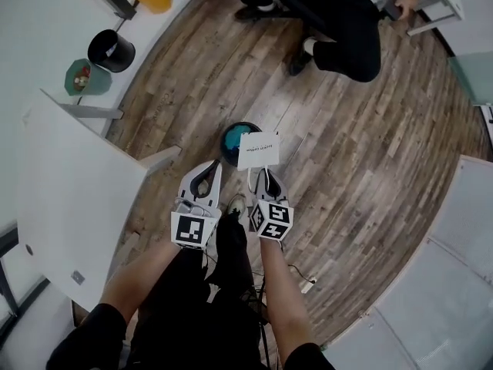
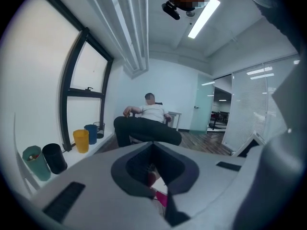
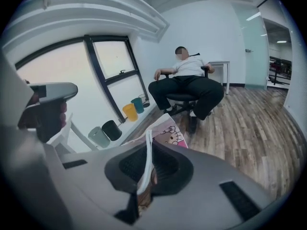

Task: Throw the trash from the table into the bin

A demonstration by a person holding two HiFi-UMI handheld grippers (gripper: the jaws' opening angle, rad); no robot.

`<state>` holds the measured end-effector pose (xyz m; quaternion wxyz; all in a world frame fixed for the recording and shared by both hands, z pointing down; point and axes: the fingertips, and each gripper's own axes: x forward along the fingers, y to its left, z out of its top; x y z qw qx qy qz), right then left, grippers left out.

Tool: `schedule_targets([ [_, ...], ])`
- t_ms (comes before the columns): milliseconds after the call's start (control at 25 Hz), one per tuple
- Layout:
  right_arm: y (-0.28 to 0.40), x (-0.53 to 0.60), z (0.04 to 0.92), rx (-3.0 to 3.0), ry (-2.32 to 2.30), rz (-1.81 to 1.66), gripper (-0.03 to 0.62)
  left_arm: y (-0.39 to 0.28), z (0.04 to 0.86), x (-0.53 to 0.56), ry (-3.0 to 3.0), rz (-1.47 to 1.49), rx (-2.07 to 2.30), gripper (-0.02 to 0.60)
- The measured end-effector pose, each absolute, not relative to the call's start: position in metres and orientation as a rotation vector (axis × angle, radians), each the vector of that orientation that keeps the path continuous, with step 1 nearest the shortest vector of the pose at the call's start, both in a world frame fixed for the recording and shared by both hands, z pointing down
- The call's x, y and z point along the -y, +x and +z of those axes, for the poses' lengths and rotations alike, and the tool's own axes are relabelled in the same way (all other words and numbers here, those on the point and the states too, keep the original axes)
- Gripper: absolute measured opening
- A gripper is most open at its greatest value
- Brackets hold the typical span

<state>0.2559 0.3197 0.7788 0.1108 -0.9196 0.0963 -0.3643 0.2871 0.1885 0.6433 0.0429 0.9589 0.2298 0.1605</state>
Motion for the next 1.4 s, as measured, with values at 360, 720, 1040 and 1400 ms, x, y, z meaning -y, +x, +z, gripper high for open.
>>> schedule_targets([
  [360,0.261,-0.316,0.943,-0.295,-2.588,-1.327,0.011,0.308,0.747,-0.189,2.901,0.601,-0.657,-0.003],
  [720,0.263,-0.304,1.049,-0.317,-2.498,-1.514,0.011,0.290,0.825,-0.184,2.825,0.741,-0.618,-0.003],
  [1040,0.261,-0.297,1.064,-0.318,-2.482,-1.602,0.129,0.301,0.825,-0.165,2.819,0.730,-0.553,-0.003],
  [1400,0.271,-0.315,1.006,-0.254,-2.609,-1.502,0.059,0.310,0.786,-0.166,2.834,0.639,-0.545,-0.003],
])
